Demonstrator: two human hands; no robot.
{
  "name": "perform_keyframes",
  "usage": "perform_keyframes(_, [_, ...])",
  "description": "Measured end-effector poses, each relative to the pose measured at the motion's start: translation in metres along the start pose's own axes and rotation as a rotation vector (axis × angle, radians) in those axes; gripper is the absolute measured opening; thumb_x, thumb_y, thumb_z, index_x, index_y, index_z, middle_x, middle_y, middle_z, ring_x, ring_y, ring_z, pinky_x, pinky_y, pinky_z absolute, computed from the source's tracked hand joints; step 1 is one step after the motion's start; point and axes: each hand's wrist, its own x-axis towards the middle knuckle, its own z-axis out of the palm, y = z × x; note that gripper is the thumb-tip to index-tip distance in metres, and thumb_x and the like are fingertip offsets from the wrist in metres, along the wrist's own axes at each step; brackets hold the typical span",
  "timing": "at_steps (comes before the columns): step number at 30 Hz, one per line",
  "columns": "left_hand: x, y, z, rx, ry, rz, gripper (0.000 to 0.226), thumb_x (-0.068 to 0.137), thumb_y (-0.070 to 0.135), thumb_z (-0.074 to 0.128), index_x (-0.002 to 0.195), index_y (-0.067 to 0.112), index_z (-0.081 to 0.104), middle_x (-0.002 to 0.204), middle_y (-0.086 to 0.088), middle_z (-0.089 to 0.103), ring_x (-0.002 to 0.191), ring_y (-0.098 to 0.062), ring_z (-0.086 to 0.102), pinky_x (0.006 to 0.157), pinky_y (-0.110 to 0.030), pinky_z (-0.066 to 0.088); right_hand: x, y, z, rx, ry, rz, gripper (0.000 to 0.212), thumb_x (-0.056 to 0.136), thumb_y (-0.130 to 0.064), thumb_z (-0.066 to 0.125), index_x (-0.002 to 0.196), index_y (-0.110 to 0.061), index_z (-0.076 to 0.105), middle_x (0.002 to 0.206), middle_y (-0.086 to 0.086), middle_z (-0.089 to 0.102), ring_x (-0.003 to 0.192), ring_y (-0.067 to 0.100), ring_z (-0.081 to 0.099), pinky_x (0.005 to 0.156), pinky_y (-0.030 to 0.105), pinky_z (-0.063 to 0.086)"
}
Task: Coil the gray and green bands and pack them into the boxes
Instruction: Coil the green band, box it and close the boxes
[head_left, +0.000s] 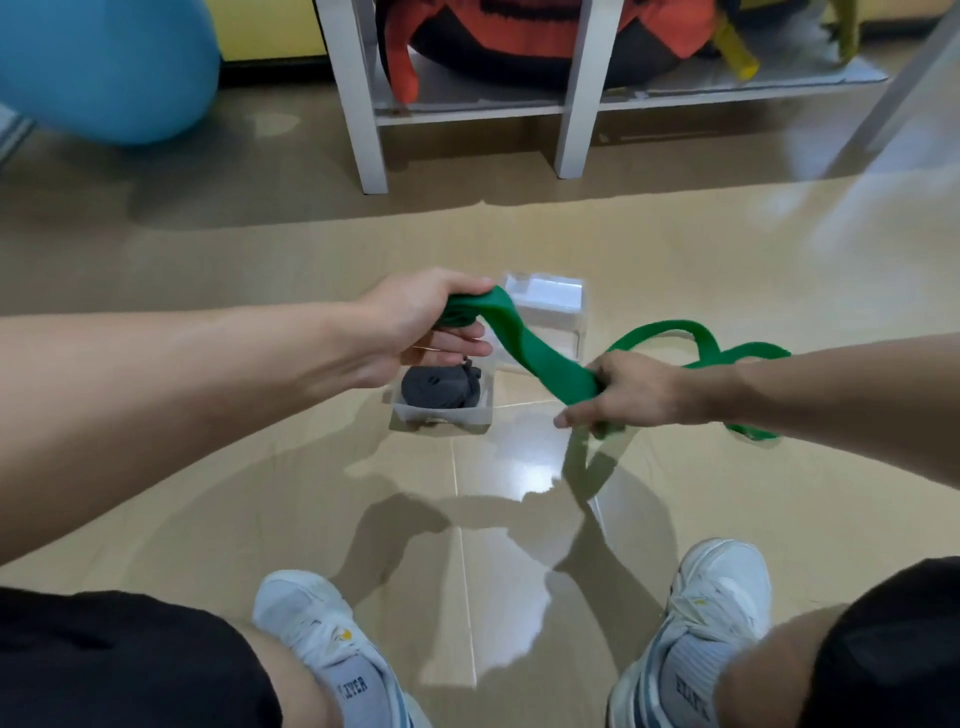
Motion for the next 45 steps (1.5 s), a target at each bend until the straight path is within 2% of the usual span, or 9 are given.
perform_keyframes(5, [0.003, -0.009, -0.007, 0.161, 0.039, -0.080, 0.025, 0.095, 0.040, 0.065, 0.105, 0.017, 0.070, 0.067, 0.002, 0.067, 0.065, -0.016, 0.076, 0.059, -0.025, 0.052, -0.021, -0.017, -0.035, -0.217, -0.543, 0.057, 0.013, 0.081, -0.003, 0.064, 0.091, -0.009, 0.057, 0.069, 0.002, 0.055, 0.064, 0.021, 0.054, 0.055, 0.023, 0.046])
perform_keyframes(11, [0.002, 0.011, -0.001, 0.079, 0.084, 0.019, 0.021, 0.096, 0.041, 0.064, 0.097, 0.020, 0.065, 0.073, 0.002, 0.069, 0.063, -0.012, 0.075, 0.063, -0.026, 0.051, -0.015, -0.021, -0.076, -0.571, 0.813, -0.424, 0.028, 0.081, -0.002, 0.059, 0.102, -0.020, 0.059, 0.086, -0.001, 0.056, 0.089, 0.026, 0.051, 0.074, 0.033, 0.035])
perform_keyframes(13, [0.001, 0.012, -0.002, 0.134, 0.057, -0.006, 0.021, 0.095, 0.040, 0.065, 0.100, 0.019, 0.067, 0.070, 0.002, 0.069, 0.066, -0.014, 0.076, 0.063, -0.026, 0.051, -0.010, -0.019, -0.074, -0.495, 0.663, -0.462, 0.028, 0.079, 0.000, 0.059, 0.100, -0.018, 0.062, 0.092, 0.000, 0.059, 0.092, 0.024, 0.053, 0.074, 0.035, 0.041])
perform_keyframes(16, [-0.003, 0.003, -0.002, 0.276, 0.015, -0.072, 0.025, 0.094, 0.039, 0.067, 0.101, 0.016, 0.070, 0.070, 0.001, 0.071, 0.068, -0.016, 0.075, 0.063, -0.026, 0.051, -0.007, -0.011, -0.051, -0.366, -0.134, -0.200, 0.028, 0.081, 0.003, 0.064, 0.090, -0.022, 0.071, 0.087, 0.003, 0.073, 0.088, 0.024, 0.068, 0.081, 0.039, 0.055])
perform_keyframes(18, [-0.004, -0.002, -0.001, 0.321, 0.007, -0.073, 0.028, 0.094, 0.040, 0.067, 0.104, 0.015, 0.072, 0.067, 0.002, 0.071, 0.066, -0.014, 0.075, 0.061, -0.025, 0.051, -0.006, -0.005, -0.041, -0.280, -0.392, -0.054, 0.033, 0.080, 0.005, 0.067, 0.096, -0.023, 0.075, 0.086, 0.004, 0.076, 0.087, 0.022, 0.070, 0.084, 0.036, 0.057])
perform_keyframes(24, [0.000, -0.006, -0.004, 0.200, -0.025, -0.055, 0.027, 0.095, 0.037, 0.068, 0.112, 0.016, 0.072, 0.069, 0.000, 0.074, 0.070, -0.015, 0.077, 0.066, -0.026, 0.057, 0.000, -0.008, -0.042, -0.375, -0.160, -0.116, 0.030, 0.080, -0.013, 0.077, 0.103, -0.028, 0.065, 0.099, -0.003, 0.070, 0.095, 0.019, 0.067, 0.071, 0.020, 0.047])
perform_keyframes(29, [0.003, -0.009, 0.001, 0.076, -0.059, -0.075, 0.024, 0.096, 0.032, 0.066, 0.113, 0.015, 0.073, 0.080, -0.004, 0.077, 0.076, -0.017, 0.078, 0.068, -0.024, 0.057, -0.025, -0.040, -0.018, -0.015, 0.210, -0.430, 0.064, 0.067, -0.051, 0.089, 0.114, -0.026, 0.053, 0.122, -0.012, 0.063, 0.113, 0.004, 0.059, 0.096, 0.019, 0.048])
perform_keyframes(39, [-0.008, -0.012, 0.012, 0.044, -0.237, -0.135, 0.023, 0.097, 0.036, 0.064, 0.111, 0.019, 0.071, 0.103, -0.007, 0.080, 0.101, -0.021, 0.077, 0.103, -0.035, 0.053, -0.032, -0.073, -0.005, 0.172, 0.340, -0.579, 0.040, 0.070, -0.031, 0.093, 0.084, -0.022, 0.056, 0.087, 0.005, 0.074, 0.077, 0.028, 0.069, 0.072, 0.052, 0.058])
perform_keyframes(45, [-0.011, -0.010, 0.014, 0.008, -0.236, -0.180, 0.029, 0.095, 0.042, 0.066, 0.111, 0.020, 0.073, 0.101, -0.010, 0.080, 0.098, -0.020, 0.077, 0.101, -0.034, 0.054, -0.030, -0.073, -0.011, 0.381, 0.229, -0.455, 0.043, 0.072, -0.024, 0.091, 0.104, -0.019, 0.063, 0.082, 0.001, 0.075, 0.074, 0.011, 0.068, 0.081, 0.040, 0.058])
